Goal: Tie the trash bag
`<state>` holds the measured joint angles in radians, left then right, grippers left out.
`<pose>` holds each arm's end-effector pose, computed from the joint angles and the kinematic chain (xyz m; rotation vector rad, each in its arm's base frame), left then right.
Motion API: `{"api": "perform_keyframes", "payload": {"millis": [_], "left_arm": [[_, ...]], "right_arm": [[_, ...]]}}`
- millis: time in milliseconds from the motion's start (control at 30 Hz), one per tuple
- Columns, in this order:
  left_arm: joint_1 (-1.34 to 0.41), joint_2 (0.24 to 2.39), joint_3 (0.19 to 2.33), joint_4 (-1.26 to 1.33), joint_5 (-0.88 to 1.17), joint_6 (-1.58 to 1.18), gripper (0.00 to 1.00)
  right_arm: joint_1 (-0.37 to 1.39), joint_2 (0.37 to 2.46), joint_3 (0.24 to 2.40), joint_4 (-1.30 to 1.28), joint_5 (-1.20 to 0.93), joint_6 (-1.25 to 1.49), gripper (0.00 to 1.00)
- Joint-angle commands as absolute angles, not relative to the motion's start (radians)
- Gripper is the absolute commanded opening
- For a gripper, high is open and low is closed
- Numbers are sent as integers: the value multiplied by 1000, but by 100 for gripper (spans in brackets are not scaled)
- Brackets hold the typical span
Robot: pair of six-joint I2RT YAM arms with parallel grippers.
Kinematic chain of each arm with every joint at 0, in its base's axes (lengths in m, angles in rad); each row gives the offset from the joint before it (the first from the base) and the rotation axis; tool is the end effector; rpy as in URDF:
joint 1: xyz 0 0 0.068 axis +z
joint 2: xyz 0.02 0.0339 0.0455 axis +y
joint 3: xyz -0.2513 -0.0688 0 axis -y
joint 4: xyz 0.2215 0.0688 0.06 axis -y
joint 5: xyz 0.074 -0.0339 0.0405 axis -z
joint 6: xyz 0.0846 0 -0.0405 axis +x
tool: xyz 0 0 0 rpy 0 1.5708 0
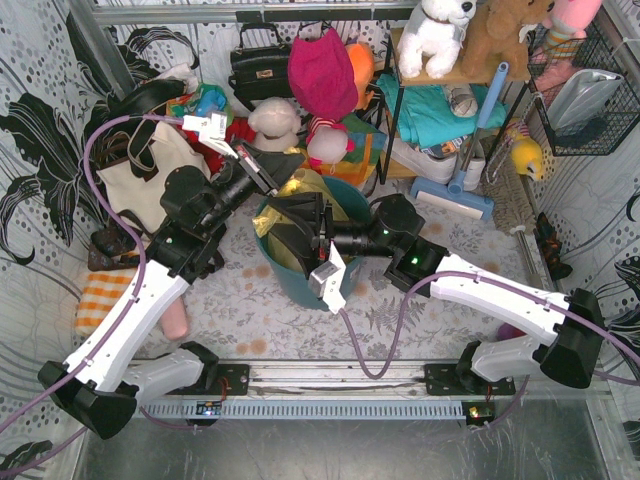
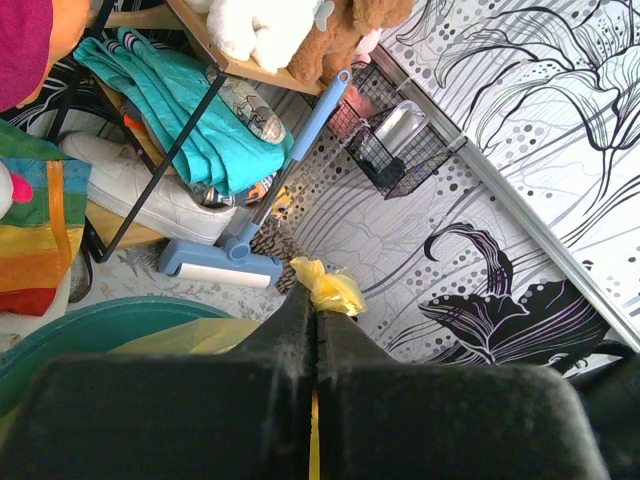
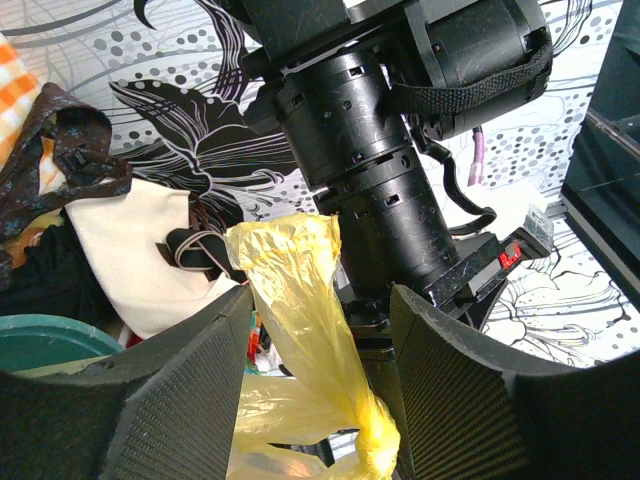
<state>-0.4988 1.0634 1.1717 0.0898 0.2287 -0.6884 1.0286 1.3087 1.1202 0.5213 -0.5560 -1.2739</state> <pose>0.2235 -0.1436 0.4475 0.0656 1.4744 -1.1371 0.1277 0.2985 0.4213 -1.2898 0.0497 0.1336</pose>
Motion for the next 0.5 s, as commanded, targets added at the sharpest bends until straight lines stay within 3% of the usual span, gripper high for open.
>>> {"api": "perform_keyframes", "payload": {"millis": [0,167,467], "left_arm": [[-502,1043,1192,116,237,-702,0],[-502,1039,1186,123,242,-711,0],[-501,1034,1175,132,250,-721,0]], "right_arm": [[1037,1328,1140,609,-544,-1311,57],[1038,1356,1156,613,-554,-1327,47],[1044,1388,1181,609,-534,-1369,45]]}}
